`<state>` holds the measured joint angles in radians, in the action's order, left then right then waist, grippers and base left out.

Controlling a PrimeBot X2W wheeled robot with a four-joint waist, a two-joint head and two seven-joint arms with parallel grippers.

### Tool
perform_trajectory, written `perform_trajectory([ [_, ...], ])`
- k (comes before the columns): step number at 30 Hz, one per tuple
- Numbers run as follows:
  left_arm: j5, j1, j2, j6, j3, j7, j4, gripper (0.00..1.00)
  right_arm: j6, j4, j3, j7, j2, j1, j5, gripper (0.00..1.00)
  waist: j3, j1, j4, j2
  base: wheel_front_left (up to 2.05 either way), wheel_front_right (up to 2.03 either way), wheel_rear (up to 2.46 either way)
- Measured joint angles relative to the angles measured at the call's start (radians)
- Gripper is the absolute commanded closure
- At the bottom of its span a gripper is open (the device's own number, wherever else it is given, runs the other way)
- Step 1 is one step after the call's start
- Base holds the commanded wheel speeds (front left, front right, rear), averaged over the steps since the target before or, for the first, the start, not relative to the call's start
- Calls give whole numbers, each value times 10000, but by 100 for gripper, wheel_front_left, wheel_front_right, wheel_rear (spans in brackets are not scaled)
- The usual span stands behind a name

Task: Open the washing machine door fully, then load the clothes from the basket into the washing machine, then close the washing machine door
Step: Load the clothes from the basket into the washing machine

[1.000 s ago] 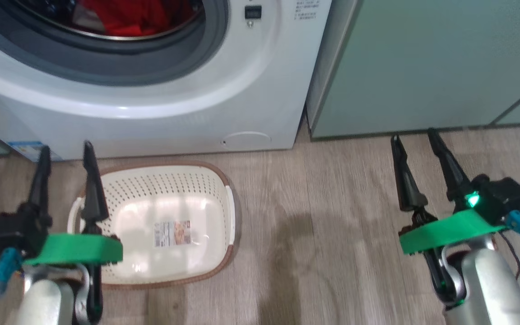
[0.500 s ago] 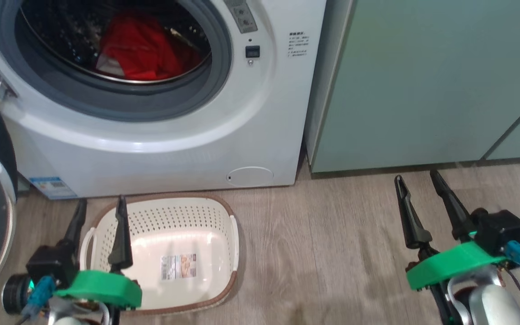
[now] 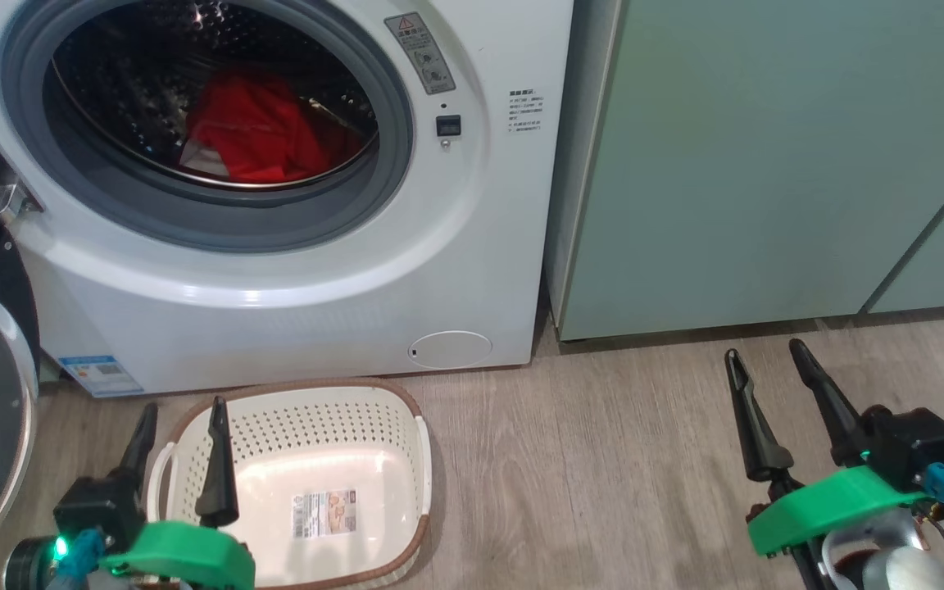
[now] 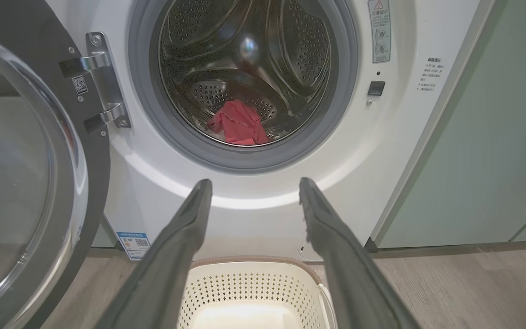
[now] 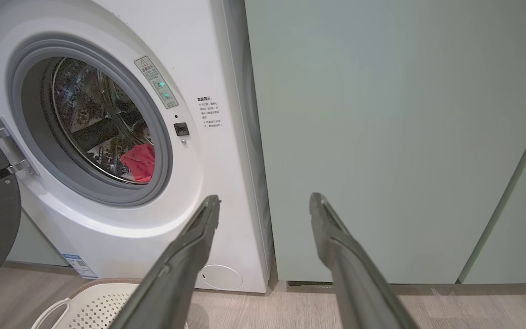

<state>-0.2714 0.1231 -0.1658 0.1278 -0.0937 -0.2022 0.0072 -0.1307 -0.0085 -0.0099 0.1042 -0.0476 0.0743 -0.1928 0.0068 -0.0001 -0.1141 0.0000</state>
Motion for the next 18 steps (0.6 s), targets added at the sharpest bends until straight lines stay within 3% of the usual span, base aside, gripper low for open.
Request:
perform_trajectory([
  [18, 2, 11, -27, 178, -109, 165, -8, 0, 0, -92, -33, -2, 2, 13, 4, 0, 10, 0, 18, 0, 0, 0, 0],
])
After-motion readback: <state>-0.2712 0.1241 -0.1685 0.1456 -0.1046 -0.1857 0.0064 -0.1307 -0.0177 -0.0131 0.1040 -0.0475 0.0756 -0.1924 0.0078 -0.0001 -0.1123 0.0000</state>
